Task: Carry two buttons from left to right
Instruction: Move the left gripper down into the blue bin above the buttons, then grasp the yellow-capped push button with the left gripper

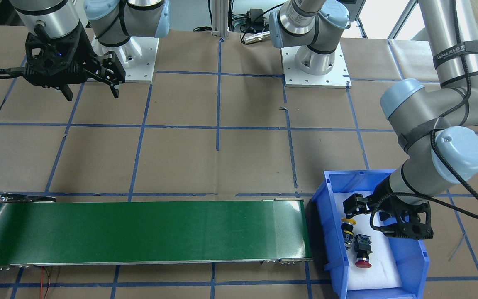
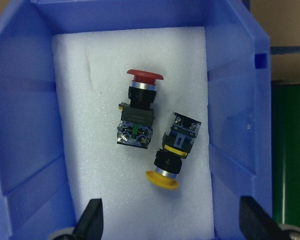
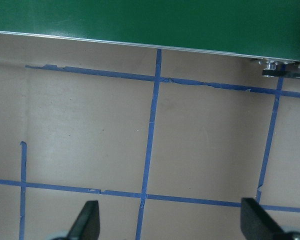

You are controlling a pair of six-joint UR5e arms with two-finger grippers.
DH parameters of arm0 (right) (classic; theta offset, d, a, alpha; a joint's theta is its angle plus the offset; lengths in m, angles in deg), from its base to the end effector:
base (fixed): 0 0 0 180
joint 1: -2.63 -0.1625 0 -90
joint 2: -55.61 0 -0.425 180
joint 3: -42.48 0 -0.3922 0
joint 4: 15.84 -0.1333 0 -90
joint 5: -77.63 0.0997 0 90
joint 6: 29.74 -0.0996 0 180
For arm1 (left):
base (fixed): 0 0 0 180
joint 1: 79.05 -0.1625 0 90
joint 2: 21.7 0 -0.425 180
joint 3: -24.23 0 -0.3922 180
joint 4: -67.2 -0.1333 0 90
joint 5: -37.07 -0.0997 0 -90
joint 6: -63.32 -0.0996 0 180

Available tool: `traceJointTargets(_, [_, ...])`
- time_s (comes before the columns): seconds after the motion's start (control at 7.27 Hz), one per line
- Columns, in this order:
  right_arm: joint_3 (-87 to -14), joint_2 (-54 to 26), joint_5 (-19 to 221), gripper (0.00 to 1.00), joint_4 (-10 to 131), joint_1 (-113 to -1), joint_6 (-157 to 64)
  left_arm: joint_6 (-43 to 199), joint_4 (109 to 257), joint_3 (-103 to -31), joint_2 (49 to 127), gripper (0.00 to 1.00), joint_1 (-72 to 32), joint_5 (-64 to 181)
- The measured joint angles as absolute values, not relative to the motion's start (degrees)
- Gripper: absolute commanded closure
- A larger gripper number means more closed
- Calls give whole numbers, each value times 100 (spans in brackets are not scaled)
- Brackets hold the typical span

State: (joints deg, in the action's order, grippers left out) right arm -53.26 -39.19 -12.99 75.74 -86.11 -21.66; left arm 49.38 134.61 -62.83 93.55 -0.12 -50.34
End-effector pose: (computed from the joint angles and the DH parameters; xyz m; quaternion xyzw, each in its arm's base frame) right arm 0.1221 -0.4602 0.4811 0.0594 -0.9982 0.0051 0.0058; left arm -0.0115 -0.6588 0.2990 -0.0251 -0.9994 0.0073 0.0215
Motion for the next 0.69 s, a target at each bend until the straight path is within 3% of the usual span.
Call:
traceJointTargets(0.55, [-5350,-3930,-1299,0,7574,-8609,-2166,4851,13501,-6366,9435,30,-12,-5044])
traceJointTargets(0.69, [-5350,-3931,-1299,0,7574,-8608,-2166,4847,13513,-6371,9443,30,-12,-5048])
